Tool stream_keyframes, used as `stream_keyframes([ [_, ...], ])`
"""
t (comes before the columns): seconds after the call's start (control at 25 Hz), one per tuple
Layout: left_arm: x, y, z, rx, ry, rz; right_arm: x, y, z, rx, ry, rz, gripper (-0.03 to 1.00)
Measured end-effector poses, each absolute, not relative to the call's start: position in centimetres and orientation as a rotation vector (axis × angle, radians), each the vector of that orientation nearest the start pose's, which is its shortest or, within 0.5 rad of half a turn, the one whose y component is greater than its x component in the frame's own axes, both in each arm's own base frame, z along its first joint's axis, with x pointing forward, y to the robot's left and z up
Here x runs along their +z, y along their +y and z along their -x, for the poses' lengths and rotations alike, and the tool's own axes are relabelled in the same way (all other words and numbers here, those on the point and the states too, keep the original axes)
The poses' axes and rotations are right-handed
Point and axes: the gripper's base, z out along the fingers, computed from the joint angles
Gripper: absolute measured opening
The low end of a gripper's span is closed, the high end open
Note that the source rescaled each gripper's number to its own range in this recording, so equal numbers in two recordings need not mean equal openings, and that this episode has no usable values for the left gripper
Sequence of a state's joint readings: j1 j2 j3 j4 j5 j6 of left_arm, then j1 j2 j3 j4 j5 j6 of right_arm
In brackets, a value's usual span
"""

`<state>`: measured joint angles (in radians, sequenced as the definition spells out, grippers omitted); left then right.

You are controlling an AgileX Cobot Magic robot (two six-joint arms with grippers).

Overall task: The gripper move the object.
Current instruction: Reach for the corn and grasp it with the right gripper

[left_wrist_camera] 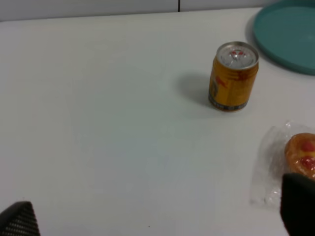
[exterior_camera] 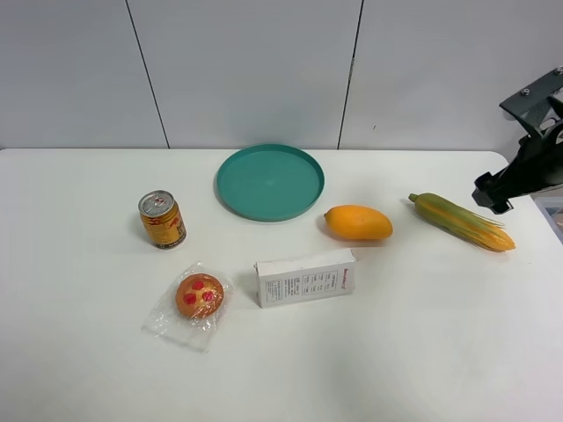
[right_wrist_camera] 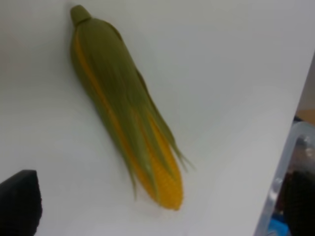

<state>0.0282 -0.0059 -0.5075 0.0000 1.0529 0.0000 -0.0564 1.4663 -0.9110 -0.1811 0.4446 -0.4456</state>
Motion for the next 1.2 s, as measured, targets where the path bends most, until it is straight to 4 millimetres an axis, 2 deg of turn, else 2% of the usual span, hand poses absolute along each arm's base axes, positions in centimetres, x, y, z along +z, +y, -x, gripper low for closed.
stream_keyframes([
  [0.12,28.0,0.0,0.6,0.018,2.023,0.029,24.0,-2.5,-30.5,-0.444,2.358,0.754,1.00],
  [0.36,28.0,0.0,0.6,0.018,2.023,0.029,23.1,-2.4,-31.8,-0.470,2.279,0.817,1.00],
  [0.6,28.0,0.0,0.6,0.018,2.023,0.029,18.5,-2.5,-33.2,-0.405,2.404,0.836,1.00],
  [0.76,28.0,0.0,0.6,0.018,2.023,0.029,16.1,-2.5,-33.5,-0.363,2.481,0.815,1.00],
  [1.0,28.0,0.0,0.6,0.018,2.023,0.029,14.3,-2.5,-33.6,-0.331,2.543,0.805,1.00],
  [1.2,28.0,0.0,0.6,0.018,2.023,0.029,14.2,-3.1,-33.5,-0.307,2.582,0.686,1.00],
])
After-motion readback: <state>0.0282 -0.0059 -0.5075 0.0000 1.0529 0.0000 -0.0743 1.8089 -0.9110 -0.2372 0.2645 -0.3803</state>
